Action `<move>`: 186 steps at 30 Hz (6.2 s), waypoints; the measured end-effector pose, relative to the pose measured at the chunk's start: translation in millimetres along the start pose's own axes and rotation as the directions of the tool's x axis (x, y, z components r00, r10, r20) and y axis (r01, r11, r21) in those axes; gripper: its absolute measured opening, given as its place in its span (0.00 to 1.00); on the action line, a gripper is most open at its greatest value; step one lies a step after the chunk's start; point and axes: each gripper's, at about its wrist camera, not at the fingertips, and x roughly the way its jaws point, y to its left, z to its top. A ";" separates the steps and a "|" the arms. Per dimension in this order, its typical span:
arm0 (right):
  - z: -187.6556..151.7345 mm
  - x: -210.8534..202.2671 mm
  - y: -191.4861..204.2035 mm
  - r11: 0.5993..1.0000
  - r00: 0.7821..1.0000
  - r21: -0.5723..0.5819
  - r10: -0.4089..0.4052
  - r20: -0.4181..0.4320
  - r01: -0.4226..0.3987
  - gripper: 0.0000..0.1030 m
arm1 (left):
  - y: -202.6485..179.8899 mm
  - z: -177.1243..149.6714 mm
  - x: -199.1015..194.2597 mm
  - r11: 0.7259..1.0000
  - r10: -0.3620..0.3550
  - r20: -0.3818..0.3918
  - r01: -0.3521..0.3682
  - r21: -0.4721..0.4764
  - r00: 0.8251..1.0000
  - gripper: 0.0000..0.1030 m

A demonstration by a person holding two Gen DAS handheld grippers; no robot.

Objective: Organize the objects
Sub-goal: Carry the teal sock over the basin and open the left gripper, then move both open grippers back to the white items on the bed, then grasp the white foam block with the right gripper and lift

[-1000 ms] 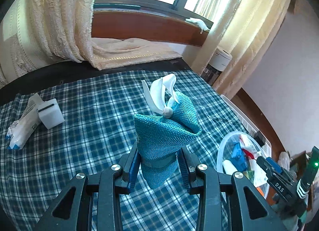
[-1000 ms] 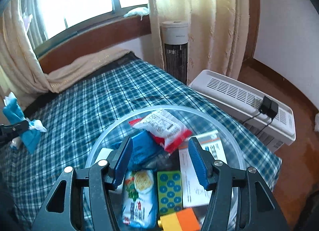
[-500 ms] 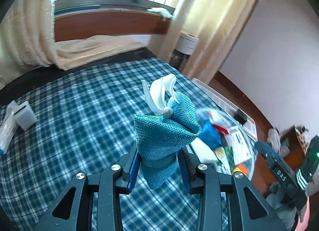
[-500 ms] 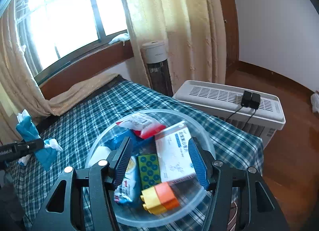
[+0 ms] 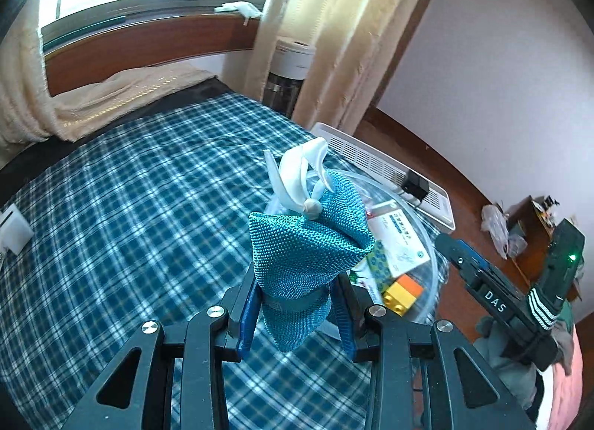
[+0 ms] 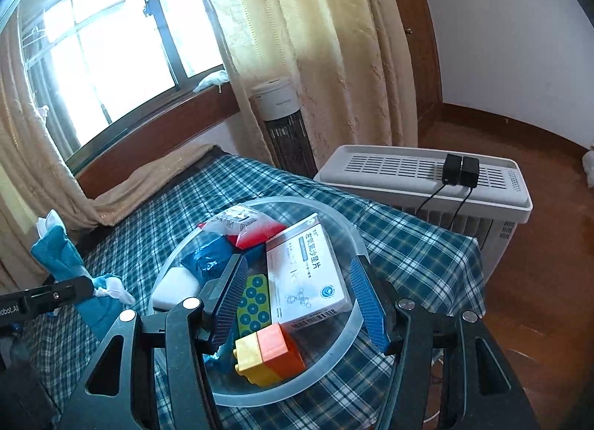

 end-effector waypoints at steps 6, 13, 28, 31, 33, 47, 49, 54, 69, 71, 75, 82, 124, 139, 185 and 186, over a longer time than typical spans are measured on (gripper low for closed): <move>-2.4 1.2 -7.3 1.000 1.000 0.011 0.018 -0.002 -0.018 0.58 | -19.0 1.4 10.8 0.999 -0.024 -0.025 0.025 0.046 0.999 0.37; -3.0 2.8 -18.2 0.999 1.000 0.037 0.021 0.004 -0.021 0.58 | -38.1 1.7 28.6 0.992 -0.080 -0.089 0.088 0.085 0.993 0.37; -7.1 11.1 -37.4 0.997 1.000 0.074 0.017 -0.010 -0.016 0.58 | -57.1 2.4 68.9 0.983 -0.132 -0.177 0.151 0.101 0.975 0.37; -7.7 12.6 -38.4 0.997 1.000 0.076 0.016 -0.013 -0.015 0.58 | -53.6 3.7 75.8 0.985 -0.129 -0.189 0.147 0.086 0.973 0.42; -7.9 13.0 -39.2 0.997 1.000 0.079 0.016 -0.014 -0.015 0.58 | -49.9 6.1 77.5 0.988 -0.119 -0.182 0.134 0.075 0.976 0.49; -7.5 12.4 -32.5 0.997 1.000 0.068 0.024 -0.013 -0.023 0.58 | -22.0 25.0 59.0 0.998 0.016 -0.015 -0.015 0.068 1.000 0.82; -7.9 11.4 -30.7 0.998 1.000 0.065 0.023 -0.012 -0.022 0.58 | -14.7 26.8 55.8 0.999 0.012 -0.011 -0.011 0.045 1.000 0.82; -7.6 7.6 -26.7 0.998 1.000 0.064 0.024 -0.004 -0.024 0.58 | -6.0 23.6 48.5 0.999 0.023 -0.008 -0.023 0.024 1.000 0.82; -10.8 5.0 -7.7 0.999 0.999 0.027 0.039 -0.010 -0.039 0.58 | -8.0 1.9 60.8 0.983 0.159 -0.010 -0.158 0.089 0.987 0.82; -10.9 4.4 -6.7 0.999 0.999 0.023 0.034 -0.010 -0.034 0.58 | -6.9 0.8 61.7 0.984 0.158 -0.009 -0.157 0.087 0.987 0.82; -10.4 3.2 -4.4 0.999 0.999 0.018 0.033 -0.009 -0.032 0.58 | -6.7 -0.7 55.6 0.982 0.163 0.010 -0.164 0.096 0.986 0.82; -6.8 -3.1 12.9 0.998 0.998 -0.014 0.055 0.003 -0.055 0.58 | 2.0 -2.1 38.1 0.974 0.201 0.055 -0.205 0.090 0.978 0.87; -37.2 31.2 263.8 0.858 0.908 -0.316 0.337 -0.248 -0.405 0.62 | 237.1 -39.0 -98.9 0.787 0.585 0.096 -0.536 -0.305 0.805 0.99; -61.3 94.0 390.0 0.738 0.837 -0.413 0.390 -0.384 -0.533 0.68 | 304.4 -44.8 -141.1 0.674 0.702 0.081 -0.624 -0.395 0.707 0.99; -73.6 101.2 375.9 0.736 0.823 -0.386 0.425 -0.375 -0.556 0.44 | 334.3 -57.3 -89.8 0.709 0.652 0.013 -0.603 -0.366 0.758 0.99; -73.5 96.5 371.7 0.737 0.823 -0.384 0.428 -0.373 -0.557 0.44 | 334.0 -57.2 -88.8 0.706 0.656 0.011 -0.608 -0.363 0.755 0.99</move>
